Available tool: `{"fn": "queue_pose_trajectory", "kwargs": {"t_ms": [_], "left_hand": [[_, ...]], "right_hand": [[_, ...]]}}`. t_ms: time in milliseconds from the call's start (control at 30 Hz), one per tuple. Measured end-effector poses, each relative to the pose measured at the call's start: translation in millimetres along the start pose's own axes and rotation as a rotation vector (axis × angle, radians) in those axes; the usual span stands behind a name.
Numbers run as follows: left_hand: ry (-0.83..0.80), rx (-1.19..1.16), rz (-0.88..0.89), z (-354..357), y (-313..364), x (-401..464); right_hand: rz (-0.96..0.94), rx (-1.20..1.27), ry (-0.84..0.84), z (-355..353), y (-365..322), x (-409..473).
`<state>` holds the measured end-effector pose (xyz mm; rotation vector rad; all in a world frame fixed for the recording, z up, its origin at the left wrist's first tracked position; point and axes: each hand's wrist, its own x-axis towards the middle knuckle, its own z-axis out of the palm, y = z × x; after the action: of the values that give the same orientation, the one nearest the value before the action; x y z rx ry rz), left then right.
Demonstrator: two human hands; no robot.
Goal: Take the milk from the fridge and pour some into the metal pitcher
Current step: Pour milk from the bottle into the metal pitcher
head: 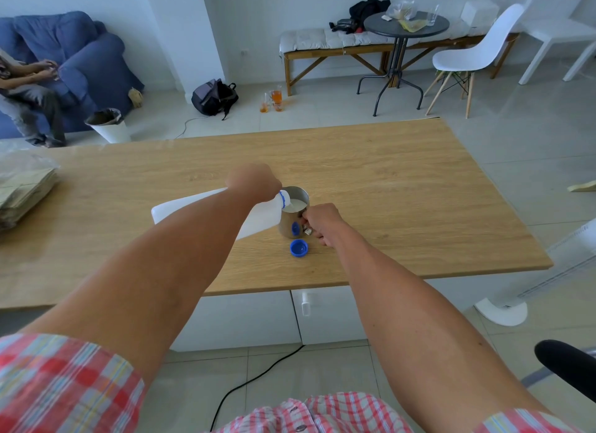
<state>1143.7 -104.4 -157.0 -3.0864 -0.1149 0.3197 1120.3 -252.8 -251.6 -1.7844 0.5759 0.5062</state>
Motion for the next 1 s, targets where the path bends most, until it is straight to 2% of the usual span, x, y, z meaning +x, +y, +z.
{"fn": "queue_pose_trajectory", "kwargs": {"t_ms": [1000], "left_hand": [[0.006,-0.003,-0.002,5.8,-2.8,3.8]], "right_hand": [[-0.007,-0.03,0.01,1.5,0.4,1.6]]}}
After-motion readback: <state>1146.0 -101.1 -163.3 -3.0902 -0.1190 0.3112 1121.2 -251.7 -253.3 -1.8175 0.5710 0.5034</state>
